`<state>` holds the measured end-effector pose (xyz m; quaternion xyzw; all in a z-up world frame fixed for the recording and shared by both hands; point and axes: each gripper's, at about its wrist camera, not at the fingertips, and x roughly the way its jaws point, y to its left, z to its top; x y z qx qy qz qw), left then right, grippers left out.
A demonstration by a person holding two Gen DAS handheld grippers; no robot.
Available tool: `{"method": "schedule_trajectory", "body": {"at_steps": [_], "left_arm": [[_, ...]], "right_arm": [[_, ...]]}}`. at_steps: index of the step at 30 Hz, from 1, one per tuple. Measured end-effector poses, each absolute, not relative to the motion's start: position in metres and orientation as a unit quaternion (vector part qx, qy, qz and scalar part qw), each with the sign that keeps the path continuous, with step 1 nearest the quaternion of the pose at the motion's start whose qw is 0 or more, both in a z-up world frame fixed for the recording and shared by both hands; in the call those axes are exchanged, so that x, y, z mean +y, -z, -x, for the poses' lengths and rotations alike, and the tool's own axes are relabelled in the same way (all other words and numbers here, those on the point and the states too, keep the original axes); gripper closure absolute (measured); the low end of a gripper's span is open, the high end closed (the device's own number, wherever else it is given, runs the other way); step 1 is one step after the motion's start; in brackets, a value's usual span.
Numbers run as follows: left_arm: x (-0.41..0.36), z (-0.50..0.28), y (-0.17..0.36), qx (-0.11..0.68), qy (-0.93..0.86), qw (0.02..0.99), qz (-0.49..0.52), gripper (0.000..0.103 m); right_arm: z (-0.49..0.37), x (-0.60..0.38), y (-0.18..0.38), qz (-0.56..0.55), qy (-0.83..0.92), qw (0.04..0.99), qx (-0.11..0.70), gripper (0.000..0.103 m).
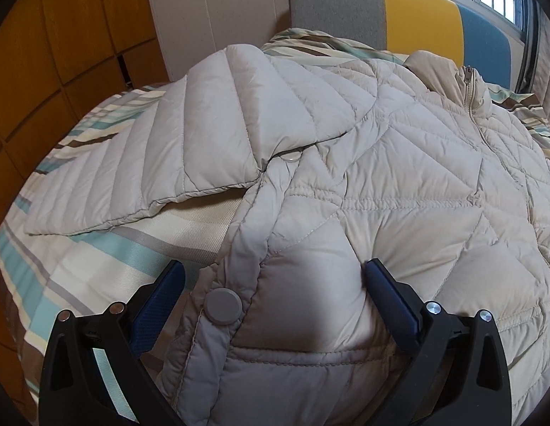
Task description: Fold large clothes
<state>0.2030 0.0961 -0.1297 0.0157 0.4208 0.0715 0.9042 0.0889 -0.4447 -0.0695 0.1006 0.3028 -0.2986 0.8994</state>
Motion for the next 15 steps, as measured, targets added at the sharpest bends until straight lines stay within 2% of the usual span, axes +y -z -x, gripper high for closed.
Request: {"method": "schedule_trajectory", "body": {"at_steps": [9, 15], "left_arm": [[0.095, -0.203, 0.129, 0.417, -0.074, 0.906, -0.017, 0.003], [0.095, -0.203, 0.129, 0.417, -0.074, 0.906, -0.017, 0.003]], "right_arm": [[-0.148, -0.299, 0.036, 0.024, 0.159, 0.950, 0.267, 0.090], [-0.184, -0.203, 0.044, 0.098, 0.070, 0.958, 0.260, 0.090]]}}
